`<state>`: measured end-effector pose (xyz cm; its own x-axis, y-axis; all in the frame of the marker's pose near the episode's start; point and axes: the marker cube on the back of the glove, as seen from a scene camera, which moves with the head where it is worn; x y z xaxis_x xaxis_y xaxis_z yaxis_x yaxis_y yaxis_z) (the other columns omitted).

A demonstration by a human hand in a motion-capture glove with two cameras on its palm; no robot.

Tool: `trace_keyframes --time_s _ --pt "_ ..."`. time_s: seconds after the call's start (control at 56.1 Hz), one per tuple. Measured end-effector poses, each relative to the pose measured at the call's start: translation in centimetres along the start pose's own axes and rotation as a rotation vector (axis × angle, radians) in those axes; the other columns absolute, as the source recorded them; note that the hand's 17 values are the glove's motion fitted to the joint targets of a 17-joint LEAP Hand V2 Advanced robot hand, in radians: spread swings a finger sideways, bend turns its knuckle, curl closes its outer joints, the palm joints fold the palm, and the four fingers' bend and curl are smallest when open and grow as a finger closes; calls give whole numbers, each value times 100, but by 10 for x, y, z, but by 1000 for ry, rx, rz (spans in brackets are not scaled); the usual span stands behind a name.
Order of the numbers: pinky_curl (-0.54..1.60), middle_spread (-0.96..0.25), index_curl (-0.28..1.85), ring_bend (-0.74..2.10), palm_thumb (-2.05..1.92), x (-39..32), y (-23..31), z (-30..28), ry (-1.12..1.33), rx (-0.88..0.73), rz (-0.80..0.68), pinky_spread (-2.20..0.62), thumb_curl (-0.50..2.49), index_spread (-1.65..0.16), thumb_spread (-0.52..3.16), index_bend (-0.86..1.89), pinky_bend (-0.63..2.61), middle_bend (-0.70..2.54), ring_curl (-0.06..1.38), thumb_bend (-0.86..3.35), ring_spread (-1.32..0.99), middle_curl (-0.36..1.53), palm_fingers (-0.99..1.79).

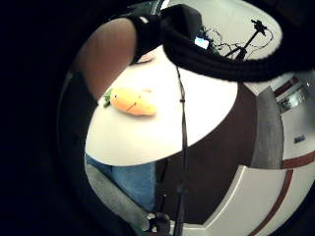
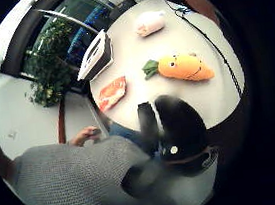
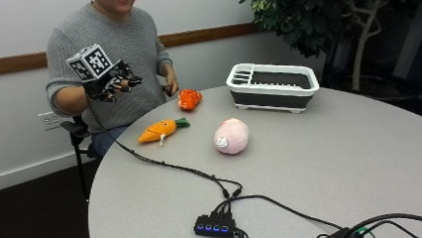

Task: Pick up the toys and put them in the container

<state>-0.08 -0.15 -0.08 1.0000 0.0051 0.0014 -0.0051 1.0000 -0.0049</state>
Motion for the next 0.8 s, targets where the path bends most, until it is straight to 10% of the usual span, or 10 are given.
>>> trace_keyframes --time_s 0.535,0.802 --pt "27 -16 28 21 0 -14 -35 -6 34 -37 -15 7 17 -35 145 33 73 15 13 4 -11 15 -4" --pt "29 -17 32 22 0 -47 -190 23 -123 -183 -193 8 21 -36 150 28 76 15 18 1 -13 19 -4"
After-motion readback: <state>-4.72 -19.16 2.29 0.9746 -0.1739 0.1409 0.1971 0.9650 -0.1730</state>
